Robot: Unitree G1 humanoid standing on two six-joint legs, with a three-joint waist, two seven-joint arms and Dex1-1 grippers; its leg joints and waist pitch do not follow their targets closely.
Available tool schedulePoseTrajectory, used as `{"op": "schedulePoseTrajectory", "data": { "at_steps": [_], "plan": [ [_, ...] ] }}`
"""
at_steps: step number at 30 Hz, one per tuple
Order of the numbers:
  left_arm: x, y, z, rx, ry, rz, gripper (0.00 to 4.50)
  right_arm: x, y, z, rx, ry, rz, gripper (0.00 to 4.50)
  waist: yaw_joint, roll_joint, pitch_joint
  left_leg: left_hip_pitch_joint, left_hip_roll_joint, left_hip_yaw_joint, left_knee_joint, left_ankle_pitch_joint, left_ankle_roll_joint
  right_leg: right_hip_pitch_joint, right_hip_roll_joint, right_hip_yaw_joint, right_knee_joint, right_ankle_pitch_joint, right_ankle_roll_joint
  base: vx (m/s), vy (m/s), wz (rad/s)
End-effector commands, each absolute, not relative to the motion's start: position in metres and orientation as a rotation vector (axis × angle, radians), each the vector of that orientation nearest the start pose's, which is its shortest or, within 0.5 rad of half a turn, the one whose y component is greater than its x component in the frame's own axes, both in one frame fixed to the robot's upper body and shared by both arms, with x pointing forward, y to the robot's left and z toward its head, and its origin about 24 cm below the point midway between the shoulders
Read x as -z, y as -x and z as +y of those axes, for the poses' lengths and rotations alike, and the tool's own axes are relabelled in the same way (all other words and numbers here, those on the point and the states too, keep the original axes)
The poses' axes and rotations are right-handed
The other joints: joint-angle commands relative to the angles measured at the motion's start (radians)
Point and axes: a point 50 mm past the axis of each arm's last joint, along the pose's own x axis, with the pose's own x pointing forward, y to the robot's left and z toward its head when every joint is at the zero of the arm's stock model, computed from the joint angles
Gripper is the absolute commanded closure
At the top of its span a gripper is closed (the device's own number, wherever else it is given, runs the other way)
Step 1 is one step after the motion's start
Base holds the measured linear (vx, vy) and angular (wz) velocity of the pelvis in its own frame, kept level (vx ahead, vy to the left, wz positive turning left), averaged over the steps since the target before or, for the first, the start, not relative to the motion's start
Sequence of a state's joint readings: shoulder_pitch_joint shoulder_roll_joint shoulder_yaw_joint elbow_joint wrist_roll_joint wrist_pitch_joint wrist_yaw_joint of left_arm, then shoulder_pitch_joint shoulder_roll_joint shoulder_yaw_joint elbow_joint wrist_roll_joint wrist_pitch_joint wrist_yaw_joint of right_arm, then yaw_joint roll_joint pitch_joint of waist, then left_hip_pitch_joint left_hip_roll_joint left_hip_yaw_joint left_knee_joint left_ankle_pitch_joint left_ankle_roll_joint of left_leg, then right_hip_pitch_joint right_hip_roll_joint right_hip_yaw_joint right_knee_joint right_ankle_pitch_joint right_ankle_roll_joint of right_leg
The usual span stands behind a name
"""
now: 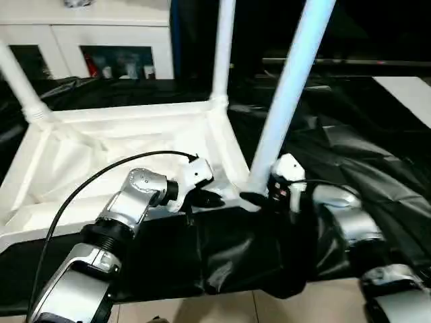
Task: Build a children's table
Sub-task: Rotate leg to tighten
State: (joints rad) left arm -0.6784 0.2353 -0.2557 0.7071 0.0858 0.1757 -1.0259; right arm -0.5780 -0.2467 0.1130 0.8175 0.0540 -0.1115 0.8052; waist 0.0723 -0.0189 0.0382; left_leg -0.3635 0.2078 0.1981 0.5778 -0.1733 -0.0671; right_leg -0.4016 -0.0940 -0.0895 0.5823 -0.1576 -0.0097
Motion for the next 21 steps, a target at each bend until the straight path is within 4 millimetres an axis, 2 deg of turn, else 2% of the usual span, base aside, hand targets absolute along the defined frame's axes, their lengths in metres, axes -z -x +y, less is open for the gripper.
{"op": "schedulePoseTrajectory", "data": {
  "at_steps": [1, 2, 3, 4, 6, 7, 8, 9, 11, 14, 15, 18, 21],
  "plan": [
    [-0.037, -0.339, 0.085, 1.041, -0.284, 0.488, 4.50, -0.010, -0.336, -0.145, -0.626, 0.175, 0.354, 1.87, -0.011, -0.007, -0.052, 0.017, 0.024, -0.016, -0.069, -0.296, 0.007, 0.039, -0.055, 0.042, -0.078, -0.406, -0.176, 0.000, 0.000, 0.00],
    [-0.037, -0.339, 0.084, 1.030, -0.280, 0.490, 4.50, -0.010, -0.336, -0.144, -0.610, 0.170, 0.355, 1.87, -0.015, -0.007, -0.050, 0.019, 0.023, -0.014, -0.068, -0.305, 0.004, 0.035, -0.054, 0.043, -0.081, -0.421, -0.170, 0.000, 0.000, 0.00],
    [-0.036, -0.342, 0.080, 0.977, -0.262, 0.497, 4.50, -0.007, -0.338, -0.143, -0.535, 0.141, 0.361, 1.87, -0.019, -0.008, -0.051, 0.022, 0.023, -0.017, -0.068, -0.323, 0.000, 0.034, -0.055, 0.042, -0.084, -0.447, -0.161, 0.000, 0.000, 0.00],
    [-0.035, -0.345, 0.073, 0.910, -0.247, 0.493, 4.50, -0.005, -0.341, -0.140, -0.422, 0.096, 0.372, 1.87, -0.023, -0.008, -0.050, 0.020, 0.022, -0.018, -0.068, -0.330, 0.001, 0.034, -0.055, 0.041, -0.088, -0.468, -0.150, 0.000, 0.000, 0.00],
    [-0.035, -0.347, 0.065, 0.869, -0.240, 0.489, 4.50, -0.004, -0.343, -0.136, -0.348, 0.062, 0.378, 1.87, -0.025, -0.007, -0.051, 0.023, 0.020, -0.019, -0.067, -0.342, 0.004, 0.032, -0.055, 0.038, -0.095, -0.494, -0.135, 0.000, 0.000, 0.00],
    [-0.036, -0.348, 0.058, 0.849, -0.237, 0.484, 4.50, -0.004, -0.345, -0.132, -0.307, 0.048, 0.381, 1.87, -0.025, -0.007, -0.050, 0.023, 0.019, -0.019, -0.068, -0.345, 0.006, 0.030, -0.055, 0.038, -0.097, -0.499, -0.131, 0.000, 0.000, 0.00],
    [-0.038, -0.348, 0.043, 0.838, -0.237, 0.469, 4.50, -0.005, -0.347, -0.121, -0.281, 0.042, 0.372, 1.87, -0.027, -0.008, -0.051, 0.023, 0.017, -0.019, -0.066, -0.353, 0.010, 0.027, -0.055, 0.037, -0.099, -0.512, -0.124, 0.000, 0.000, 0.00],
    [-0.038, -0.346, 0.038, 0.853, -0.263, 0.458, 4.50, -0.006, -0.347, -0.115, -0.295, 0.046, 0.359, 1.87, -0.025, -0.009, -0.052, 0.025, 0.017, -0.019, -0.066, -0.354, 0.014, 0.027, -0.056, 0.035, -0.103, -0.517, -0.116, 0.000, 0.000, 0.00],
    [-0.038, -0.346, 0.033, 0.863, -0.286, 0.450, 4.50, -0.007, -0.348, -0.110, -0.302, 0.050, 0.350, 1.87, -0.024, -0.011, -0.052, 0.016, 0.017, -0.019, -0.067, -0.338, 0.025, 0.033, -0.054, 0.035, -0.101, -0.497, -0.109, 0.000, 0.000, 0.00],
    [-0.038, -0.345, 0.032, 0.892, -0.341, 0.429, 4.50, -0.011, -0.349, -0.105, -0.325, 0.036, 0.323, 1.87, -0.022, -0.010, -0.052, 0.018, 0.016, -0.017, -0.067, -0.339, 0.038, 0.029, -0.055, 0.035, -0.103, -0.499, -0.105, 0.000, 0.000, 0.00],
    [-0.038, -0.345, 0.032, 0.897, -0.347, 0.423, 4.50, -0.012, -0.349, -0.104, -0.341, 0.007, 0.316, 1.31, -0.022, -0.010, -0.051, 0.018, 0.017, -0.018, -0.067, -0.343, 0.040, 0.029, -0.054, 0.034, -0.103, -0.502, -0.105, 0.000, 0.000, 0.00],
    [-0.040, -0.346, 0.038, 0.930, -0.373, 0.403, 4.50, -0.023, -0.353, -0.103, -0.393, -0.012, 0.250, 1.15, -0.021, -0.013, -0.051, 0.014, 0.016, -0.020, -0.069, -0.348, 0.044, 0.032, -0.056, 0.032, -0.105, -0.521, -0.098, 0.000, 0.000, 0.00],
    [-0.041, -0.347, 0.040, 0.950, -0.372, 0.394, 4.50, -0.029, -0.356, -0.103, -0.414, -0.007, 0.223, 0.75, -0.023, -0.012, -0.052, 0.013, 0.018, -0.019, -0.069, -0.337, 0.044, 0.031, -0.057, 0.032, -0.105, -0.516, -0.104, 0.000, 0.000, 0.00]
  ]
}}
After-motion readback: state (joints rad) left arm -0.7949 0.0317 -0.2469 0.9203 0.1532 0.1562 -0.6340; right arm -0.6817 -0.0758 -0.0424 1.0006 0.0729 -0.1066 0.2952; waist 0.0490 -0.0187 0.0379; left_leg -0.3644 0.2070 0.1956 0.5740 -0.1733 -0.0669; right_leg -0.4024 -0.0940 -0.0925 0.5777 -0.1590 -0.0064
